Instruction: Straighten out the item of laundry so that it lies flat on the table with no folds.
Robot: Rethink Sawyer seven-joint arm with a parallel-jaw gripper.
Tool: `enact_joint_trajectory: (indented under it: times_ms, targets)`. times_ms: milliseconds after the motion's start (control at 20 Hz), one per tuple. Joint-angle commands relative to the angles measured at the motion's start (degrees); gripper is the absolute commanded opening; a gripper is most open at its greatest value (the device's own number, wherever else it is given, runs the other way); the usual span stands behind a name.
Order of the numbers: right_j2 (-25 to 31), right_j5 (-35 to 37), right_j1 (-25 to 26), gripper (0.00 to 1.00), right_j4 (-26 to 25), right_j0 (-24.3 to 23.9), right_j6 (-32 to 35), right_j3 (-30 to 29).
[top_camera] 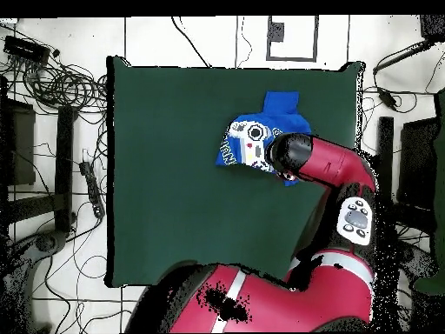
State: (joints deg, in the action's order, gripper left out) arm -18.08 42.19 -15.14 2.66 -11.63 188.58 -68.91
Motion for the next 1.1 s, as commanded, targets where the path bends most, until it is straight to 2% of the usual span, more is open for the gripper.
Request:
enact_joint_trajectory:
  times_ms: [50,250,450,650,800,1100]
  targets:
    - [4.41,8.97,6.02,0.00,0.70,1.44,-0.25,6.01]
    - [4.44,10.72,7.28,0.00,1.03,1.83,0.54,8.60]
    - [4.92,7.78,9.76,0.00,1.26,1.87,1.70,9.48]
    - [5.86,2.04,11.16,0.00,0.86,1.32,0.98,7.34]
    - [6.91,-2.46,10.97,0.00,0.42,0.72,-0.24,3.62]
    - [6.52,-5.82,11.21,0.00,-0.55,1.10,-0.08,0.10]
